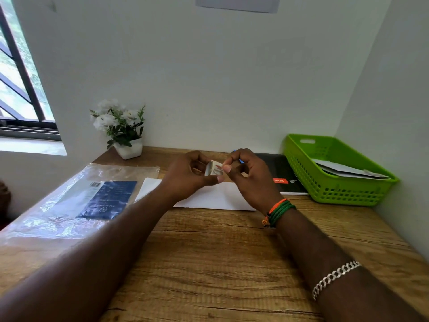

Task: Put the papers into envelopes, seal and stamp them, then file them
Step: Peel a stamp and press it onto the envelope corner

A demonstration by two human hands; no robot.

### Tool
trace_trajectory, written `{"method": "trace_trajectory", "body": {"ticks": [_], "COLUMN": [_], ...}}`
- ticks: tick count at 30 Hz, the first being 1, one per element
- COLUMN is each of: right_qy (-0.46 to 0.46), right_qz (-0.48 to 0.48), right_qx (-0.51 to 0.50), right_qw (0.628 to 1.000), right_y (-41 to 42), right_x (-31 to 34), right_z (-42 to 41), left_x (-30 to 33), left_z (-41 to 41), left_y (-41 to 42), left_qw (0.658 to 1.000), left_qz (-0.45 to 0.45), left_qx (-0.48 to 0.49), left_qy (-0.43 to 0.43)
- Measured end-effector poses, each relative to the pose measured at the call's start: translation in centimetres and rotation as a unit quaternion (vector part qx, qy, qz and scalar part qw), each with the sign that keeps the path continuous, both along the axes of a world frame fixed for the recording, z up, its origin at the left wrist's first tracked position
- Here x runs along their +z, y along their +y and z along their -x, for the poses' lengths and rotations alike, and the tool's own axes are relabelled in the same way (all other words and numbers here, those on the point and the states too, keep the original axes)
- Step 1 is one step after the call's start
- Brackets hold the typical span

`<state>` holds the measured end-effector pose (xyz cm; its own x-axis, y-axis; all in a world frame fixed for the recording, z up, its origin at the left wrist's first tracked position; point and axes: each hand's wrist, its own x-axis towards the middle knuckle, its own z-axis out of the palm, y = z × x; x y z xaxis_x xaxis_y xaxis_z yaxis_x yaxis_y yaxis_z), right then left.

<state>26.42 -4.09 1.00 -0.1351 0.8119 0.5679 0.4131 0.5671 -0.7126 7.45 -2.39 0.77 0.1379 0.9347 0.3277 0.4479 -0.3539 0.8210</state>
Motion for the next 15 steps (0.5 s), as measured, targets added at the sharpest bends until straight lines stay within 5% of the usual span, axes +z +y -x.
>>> {"method": "trace_trajectory", "body": {"ticks": [9, 15], "right_qy": [0.231, 0.155], "right_qz": [0.059, 0.072], "right_qx": [0.019, -0.172], "right_qw": [0.971, 0.970], "right_y": [-0.2, 2.2], "right_x": [2.0, 0.1], "right_z": [-1.5, -4.3], "left_x": [-0.3, 0.9], "left_z": [1.6, 3.7], "left_y": [1.1, 6.4], "left_qw": [0.995, 0.966], "left_qz": [-0.011, -0.004], "left_qx": [0.080, 0.146], "left_qy": [0.050, 0.211]}}
